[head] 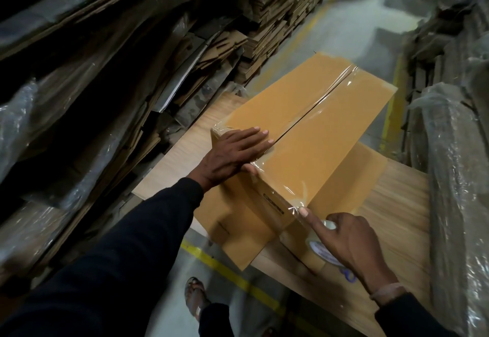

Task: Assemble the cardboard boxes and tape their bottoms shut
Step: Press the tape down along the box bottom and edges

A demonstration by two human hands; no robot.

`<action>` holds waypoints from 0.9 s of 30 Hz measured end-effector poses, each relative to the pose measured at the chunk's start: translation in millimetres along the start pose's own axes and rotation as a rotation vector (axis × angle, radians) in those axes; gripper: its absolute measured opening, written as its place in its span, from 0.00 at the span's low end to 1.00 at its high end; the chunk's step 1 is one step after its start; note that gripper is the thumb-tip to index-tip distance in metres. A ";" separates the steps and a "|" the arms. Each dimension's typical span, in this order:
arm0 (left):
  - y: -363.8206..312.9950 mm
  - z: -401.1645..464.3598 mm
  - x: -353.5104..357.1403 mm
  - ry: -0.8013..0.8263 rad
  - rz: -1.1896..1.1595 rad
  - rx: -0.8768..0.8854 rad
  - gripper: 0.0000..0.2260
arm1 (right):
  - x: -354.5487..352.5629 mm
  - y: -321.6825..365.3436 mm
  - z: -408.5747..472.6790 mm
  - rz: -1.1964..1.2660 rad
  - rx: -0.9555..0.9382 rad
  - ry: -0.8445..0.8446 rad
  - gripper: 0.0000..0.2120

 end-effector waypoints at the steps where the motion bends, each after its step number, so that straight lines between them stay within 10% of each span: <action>1: 0.4 -0.2 -0.4 0.025 0.002 0.011 0.36 | 0.5 -1.1 0.0 0.000 0.003 -0.002 0.36; 27: -61.7 54.2 4.5 0.370 0.024 0.285 0.36 | 37.6 -28.5 18.4 0.077 -0.055 -0.040 0.44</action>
Point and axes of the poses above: each hand's wrist, its own z-axis towards the middle knuckle, its own x-axis out of the palm, y = z × x, the point moved 2 cm from there along z, towards the middle knuckle, and after that the axes turned 11 degrees about x, right-handed, at the moved point
